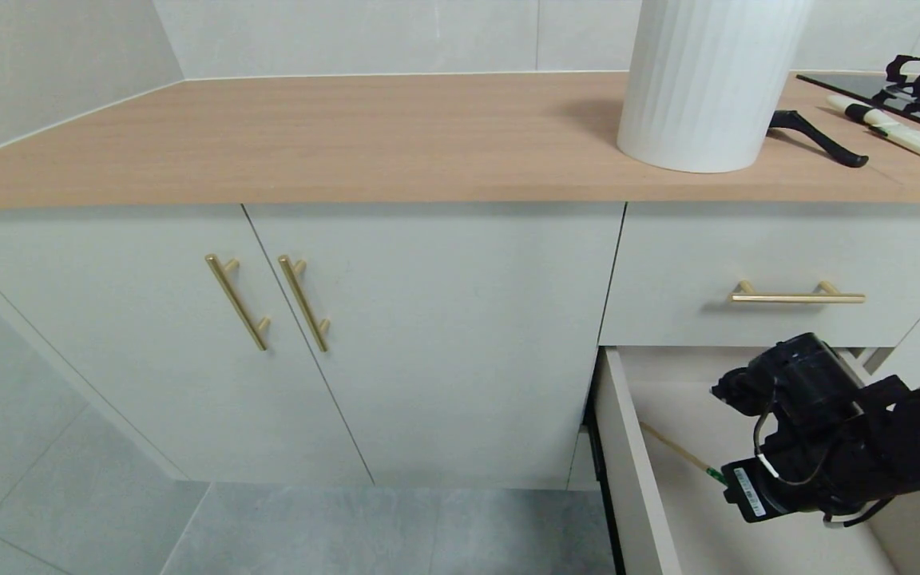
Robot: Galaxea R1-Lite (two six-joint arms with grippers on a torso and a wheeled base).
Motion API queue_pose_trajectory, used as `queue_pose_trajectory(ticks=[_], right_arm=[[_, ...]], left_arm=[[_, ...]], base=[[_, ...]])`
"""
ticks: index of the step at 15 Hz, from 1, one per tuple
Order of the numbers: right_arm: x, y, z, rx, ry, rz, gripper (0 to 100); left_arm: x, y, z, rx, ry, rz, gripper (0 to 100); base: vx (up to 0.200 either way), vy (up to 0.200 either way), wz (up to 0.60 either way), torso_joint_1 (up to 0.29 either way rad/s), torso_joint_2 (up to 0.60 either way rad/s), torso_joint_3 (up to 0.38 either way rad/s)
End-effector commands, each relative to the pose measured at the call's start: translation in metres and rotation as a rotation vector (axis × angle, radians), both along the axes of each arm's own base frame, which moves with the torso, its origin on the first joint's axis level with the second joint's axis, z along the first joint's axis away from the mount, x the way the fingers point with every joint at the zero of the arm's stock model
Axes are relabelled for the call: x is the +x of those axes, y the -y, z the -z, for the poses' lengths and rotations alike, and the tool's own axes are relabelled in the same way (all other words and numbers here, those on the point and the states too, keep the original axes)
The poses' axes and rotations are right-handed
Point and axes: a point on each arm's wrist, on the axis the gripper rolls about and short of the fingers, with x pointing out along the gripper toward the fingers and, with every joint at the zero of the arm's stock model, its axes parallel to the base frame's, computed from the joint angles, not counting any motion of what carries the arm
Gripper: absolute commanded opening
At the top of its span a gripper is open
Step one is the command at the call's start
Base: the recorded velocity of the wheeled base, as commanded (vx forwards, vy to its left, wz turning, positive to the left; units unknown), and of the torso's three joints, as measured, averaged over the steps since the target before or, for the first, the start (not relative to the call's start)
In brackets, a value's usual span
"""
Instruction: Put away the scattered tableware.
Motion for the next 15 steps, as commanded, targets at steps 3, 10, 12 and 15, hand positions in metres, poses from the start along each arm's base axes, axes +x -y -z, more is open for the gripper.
queue_pose_trajectory(ticks=[3, 10, 12, 15], right_arm=[[0.01, -0.003, 0.017, -0.027, -0.042, 0.027, 0], [0.02, -0.013, 0.059, -0.09, -0.132, 0.017, 0], [0.024, -0.014, 0.073, -0.114, -0.137, 0.027, 0], [0.027, -0.015, 0.077, -0.099, -0.124, 0.047, 0]], left_arm=[[0.0, 0.0, 0.0, 0.0, 0.001, 0.0, 100], [0.0, 0.0, 0.0, 0.0, 0.001, 0.0, 100], [0.0, 0.0, 0.0, 0.0, 0.0, 0.0, 100], [0.0, 0.0, 0.0, 0.0, 0.0, 0.0, 100]], base=[[0.0, 0.0, 0.0, 0.0, 0.0, 0.0], [0.0, 0.0, 0.0, 0.0, 0.0, 0.0], [0.0, 0.0, 0.0, 0.0, 0.0, 0.0], [0.0, 0.0, 0.0, 0.0, 0.0, 0.0]])
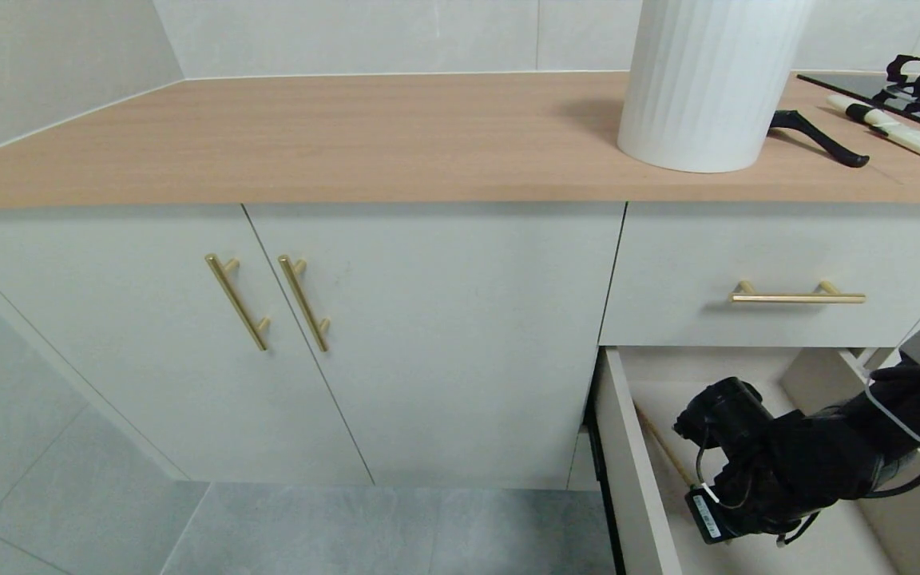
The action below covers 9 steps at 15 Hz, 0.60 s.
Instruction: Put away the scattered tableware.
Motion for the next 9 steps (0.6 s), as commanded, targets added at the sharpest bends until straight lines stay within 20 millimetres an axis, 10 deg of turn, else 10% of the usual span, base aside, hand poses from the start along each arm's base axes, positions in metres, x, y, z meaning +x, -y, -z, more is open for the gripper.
queue_pose_trajectory(ticks=[1, 5, 6, 9], right_arm=[[0.0004, -0.0002, 0.0053, -0.007, -0.015, 0.001, 0], [-0.0005, 0.0001, 0.0031, -0.004, -0.01, 0.001, 0], [-0.0005, 0.0001, 0.0031, -0.004, -0.01, 0.001, 100], [-0.0002, 0.0, 0.0029, -0.004, -0.008, 0.001, 100]], left_arm=[[0.0001, 0.0, 0.0002, 0.0, -0.001, -0.001, 100], [0.0001, 0.0, 0.0002, 0.0, -0.001, -0.001, 100], [0.0001, 0.0, 0.0002, 0.0, -0.001, -0.001, 100], [0.0, 0.0, -0.0002, 0.0, 0.0, -0.001, 100]], base=[[0.0, 0.0, 0.0, 0.0, 0.0, 0.0], [0.0, 0.0, 0.0, 0.0, 0.0, 0.0], [0.0, 0.0, 0.0, 0.0, 0.0, 0.0], [0.0, 0.0, 0.0, 0.0, 0.0, 0.0]])
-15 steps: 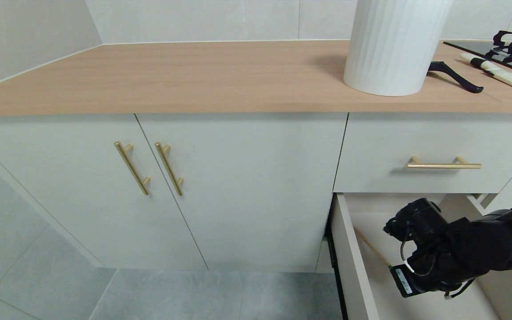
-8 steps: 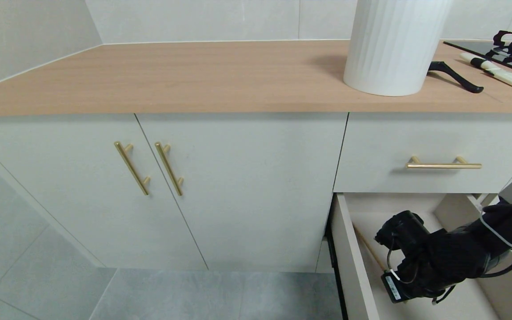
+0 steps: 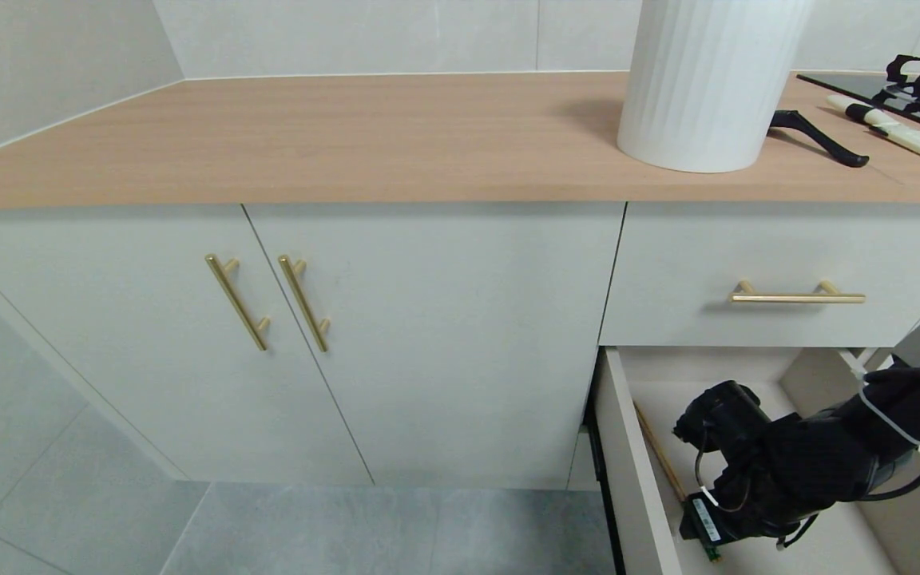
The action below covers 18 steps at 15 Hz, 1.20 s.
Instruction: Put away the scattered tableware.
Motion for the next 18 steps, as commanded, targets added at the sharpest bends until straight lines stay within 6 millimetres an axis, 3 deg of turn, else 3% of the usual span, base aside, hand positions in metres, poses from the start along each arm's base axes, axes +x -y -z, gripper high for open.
queue_pose_trajectory(ticks=[1, 6, 12, 16, 18], right_arm=[[0.0, 0.0, -0.002, 0.002, 0.005, 0.0, 100], [-0.007, 0.003, -0.022, 0.023, 0.063, -0.001, 100], [-0.041, 0.022, -0.111, 0.121, 0.321, 0.012, 100], [-0.077, 0.051, -0.182, 0.16, 0.439, 0.059, 100], [-0.088, 0.074, -0.199, 0.168, 0.515, 0.055, 100]], left_arm=[[0.0, 0.0, 0.0, 0.0, 0.001, 0.0, 100], [0.0, 0.0, 0.0, 0.0, -0.001, 0.0, 100], [0.0, 0.0, 0.0, 0.0, -0.001, 0.0, 100], [0.0, 0.0, 0.0, 0.0, -0.001, 0.0, 100], [0.0, 0.0, 0.0, 0.0, 0.001, 0.0, 100]], base=[[0.0, 0.0, 0.0, 0.0, 0.0, 0.0], [0.0, 0.0, 0.0, 0.0, 0.0, 0.0], [0.0, 0.0, 0.0, 0.0, 0.0, 0.0], [0.0, 0.0, 0.0, 0.0, 0.0, 0.0], [0.0, 0.0, 0.0, 0.0, 0.0, 0.0]])
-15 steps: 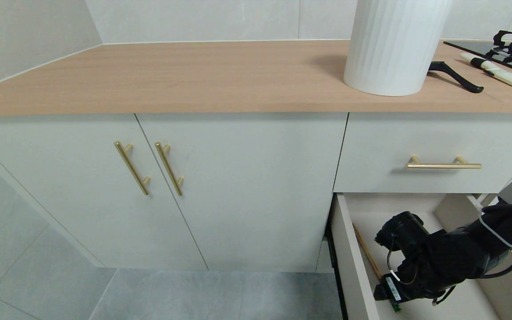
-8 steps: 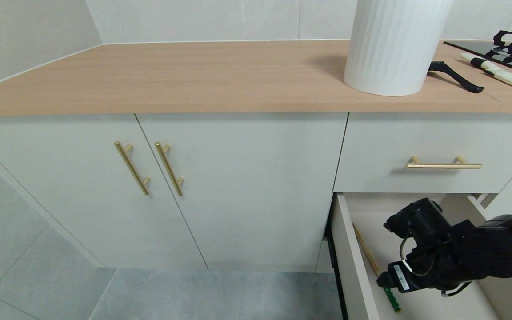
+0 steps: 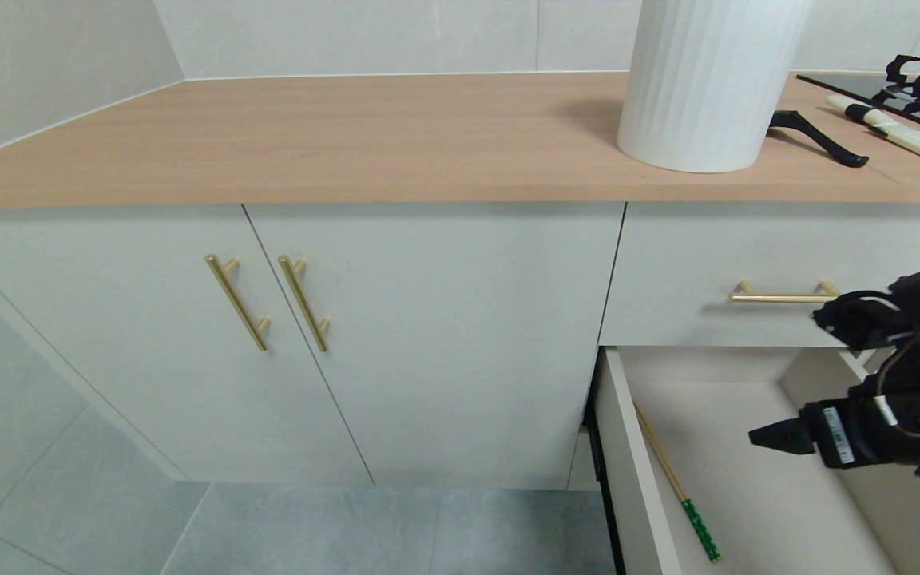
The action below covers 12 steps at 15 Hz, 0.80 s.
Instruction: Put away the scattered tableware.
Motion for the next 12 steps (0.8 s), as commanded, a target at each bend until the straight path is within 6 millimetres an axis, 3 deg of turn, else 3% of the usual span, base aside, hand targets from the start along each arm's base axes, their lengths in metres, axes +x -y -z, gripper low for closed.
queue_pose_trajectory(ticks=[1, 8, 12], right_arm=[[-0.026, 0.029, -0.037, 0.02, 0.16, 0.025, 100], [-0.039, 0.034, -0.046, 0.004, 0.22, 0.001, 100], [-0.041, 0.035, -0.047, 0.002, 0.226, -0.001, 100]], left_arm=[[0.0, 0.0, 0.0, 0.0, 0.001, 0.0, 100], [0.0, 0.0, 0.0, 0.0, 0.001, -0.002, 100], [0.0, 0.0, 0.0, 0.0, -0.001, 0.0, 100]], base=[[0.0, 0.0, 0.0, 0.0, 0.0, 0.0], [0.0, 0.0, 0.0, 0.01, -0.02, -0.007], [0.0, 0.0, 0.0, 0.149, -0.2, -0.229]])
